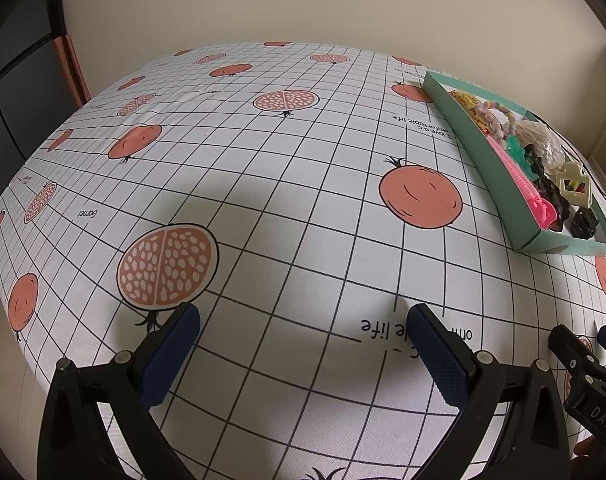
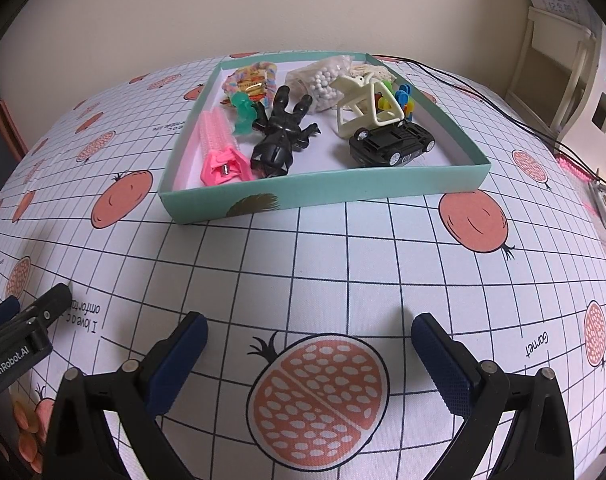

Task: Organize objects

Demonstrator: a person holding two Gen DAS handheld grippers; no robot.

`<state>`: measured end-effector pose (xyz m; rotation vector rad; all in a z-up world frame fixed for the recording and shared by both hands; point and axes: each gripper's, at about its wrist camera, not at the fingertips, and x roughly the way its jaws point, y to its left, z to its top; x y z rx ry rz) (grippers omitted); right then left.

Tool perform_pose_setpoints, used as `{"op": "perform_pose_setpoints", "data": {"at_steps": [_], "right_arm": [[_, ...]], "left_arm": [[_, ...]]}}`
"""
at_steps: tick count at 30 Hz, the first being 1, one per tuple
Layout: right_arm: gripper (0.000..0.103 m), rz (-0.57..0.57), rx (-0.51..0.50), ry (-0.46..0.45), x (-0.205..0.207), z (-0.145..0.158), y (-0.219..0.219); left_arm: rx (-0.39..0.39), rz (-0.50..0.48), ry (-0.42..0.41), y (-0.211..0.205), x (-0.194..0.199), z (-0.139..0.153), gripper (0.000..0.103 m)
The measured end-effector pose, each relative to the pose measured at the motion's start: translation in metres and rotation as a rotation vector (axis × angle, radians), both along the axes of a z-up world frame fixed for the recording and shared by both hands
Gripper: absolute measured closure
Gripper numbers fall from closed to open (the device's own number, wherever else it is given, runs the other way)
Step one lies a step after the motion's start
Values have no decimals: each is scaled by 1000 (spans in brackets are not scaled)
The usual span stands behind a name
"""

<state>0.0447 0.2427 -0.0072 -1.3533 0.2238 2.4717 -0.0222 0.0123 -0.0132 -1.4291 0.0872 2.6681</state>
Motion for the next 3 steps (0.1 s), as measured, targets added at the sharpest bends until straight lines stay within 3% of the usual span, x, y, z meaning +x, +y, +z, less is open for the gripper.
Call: {"op": "perform_pose_setpoints", "data": {"at_steps": [3], "right_arm": [[0, 0, 0, 0, 0, 0, 0]], "left_arm": [[-1, 0, -2, 1, 0, 0, 0]]}}
